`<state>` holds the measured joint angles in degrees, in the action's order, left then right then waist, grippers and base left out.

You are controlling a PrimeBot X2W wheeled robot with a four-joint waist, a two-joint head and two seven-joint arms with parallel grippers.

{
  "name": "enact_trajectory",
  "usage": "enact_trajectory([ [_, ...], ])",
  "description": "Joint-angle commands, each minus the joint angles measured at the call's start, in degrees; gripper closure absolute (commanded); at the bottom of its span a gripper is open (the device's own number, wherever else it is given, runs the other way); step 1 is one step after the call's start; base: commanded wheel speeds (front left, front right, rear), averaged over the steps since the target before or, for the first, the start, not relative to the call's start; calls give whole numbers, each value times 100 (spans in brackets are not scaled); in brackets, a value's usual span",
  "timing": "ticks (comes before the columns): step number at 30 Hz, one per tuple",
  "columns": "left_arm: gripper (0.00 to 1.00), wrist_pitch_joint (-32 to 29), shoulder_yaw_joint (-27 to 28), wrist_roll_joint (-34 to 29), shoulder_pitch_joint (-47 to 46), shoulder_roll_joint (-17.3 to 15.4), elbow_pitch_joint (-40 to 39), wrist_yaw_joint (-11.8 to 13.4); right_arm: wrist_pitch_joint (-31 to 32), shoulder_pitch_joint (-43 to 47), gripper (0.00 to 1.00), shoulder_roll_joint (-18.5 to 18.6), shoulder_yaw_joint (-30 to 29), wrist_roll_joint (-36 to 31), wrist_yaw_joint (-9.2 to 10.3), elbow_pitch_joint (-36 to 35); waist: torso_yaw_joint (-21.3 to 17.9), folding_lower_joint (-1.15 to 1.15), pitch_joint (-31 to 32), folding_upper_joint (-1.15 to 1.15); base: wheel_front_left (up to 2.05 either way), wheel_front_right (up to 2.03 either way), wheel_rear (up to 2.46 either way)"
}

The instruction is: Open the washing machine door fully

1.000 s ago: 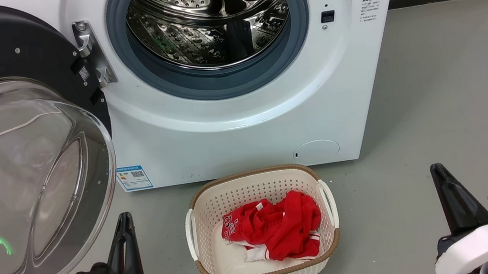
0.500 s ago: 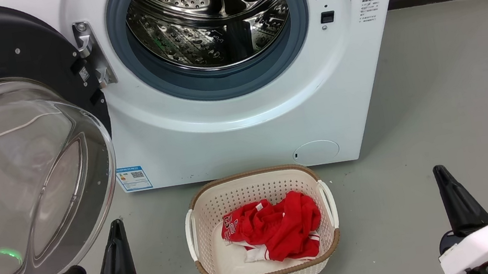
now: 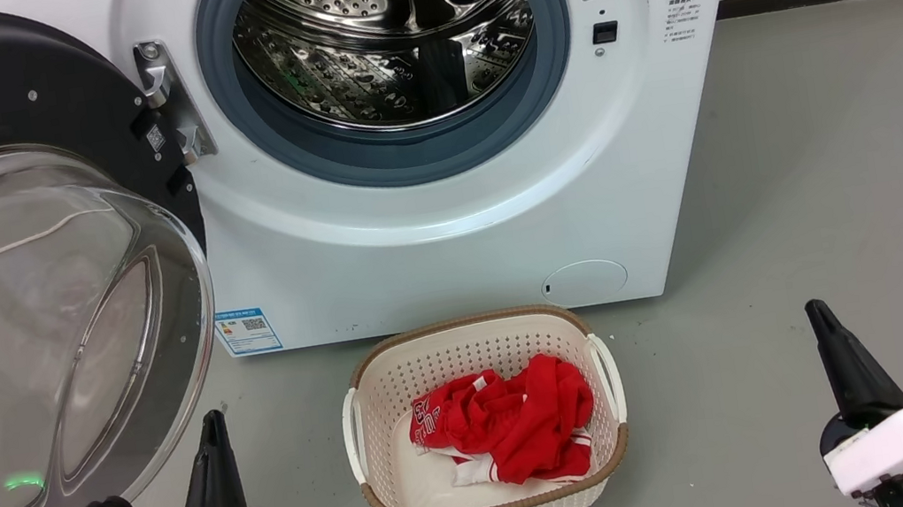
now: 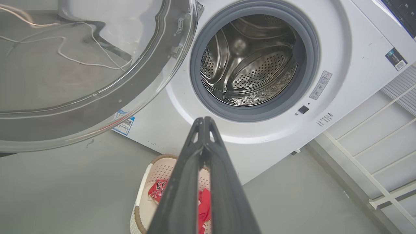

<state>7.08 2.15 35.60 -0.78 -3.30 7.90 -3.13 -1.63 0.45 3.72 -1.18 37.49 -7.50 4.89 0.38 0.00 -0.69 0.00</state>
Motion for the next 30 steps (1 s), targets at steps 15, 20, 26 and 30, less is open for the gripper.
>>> enact_trajectory([
  [15, 100, -317, 119, 1325, -270, -3, 92, -125, 132, -282, 100, 72, -63, 1349, 0, 155, -6, 0, 8, 0, 0, 0, 0],
  [20, 100, -407, 145, 1697, -291, 1, 137, -152, 171, -322, 100, 76, -82, 1721, 0, 217, -8, 0, 11, 0, 0, 0, 0],
  [26, 100, -511, 177, 2122, -328, 6, 187, -189, 222, -363, 100, 79, -105, 2146, 0, 292, -10, 0, 14, 0, 0, 0, 0],
  [30, 100, -609, 210, 2526, -362, 9, 235, -213, 266, -396, 100, 79, -129, 2548, 0, 358, -13, 0, 17, 0, 0, 0, 0],
])
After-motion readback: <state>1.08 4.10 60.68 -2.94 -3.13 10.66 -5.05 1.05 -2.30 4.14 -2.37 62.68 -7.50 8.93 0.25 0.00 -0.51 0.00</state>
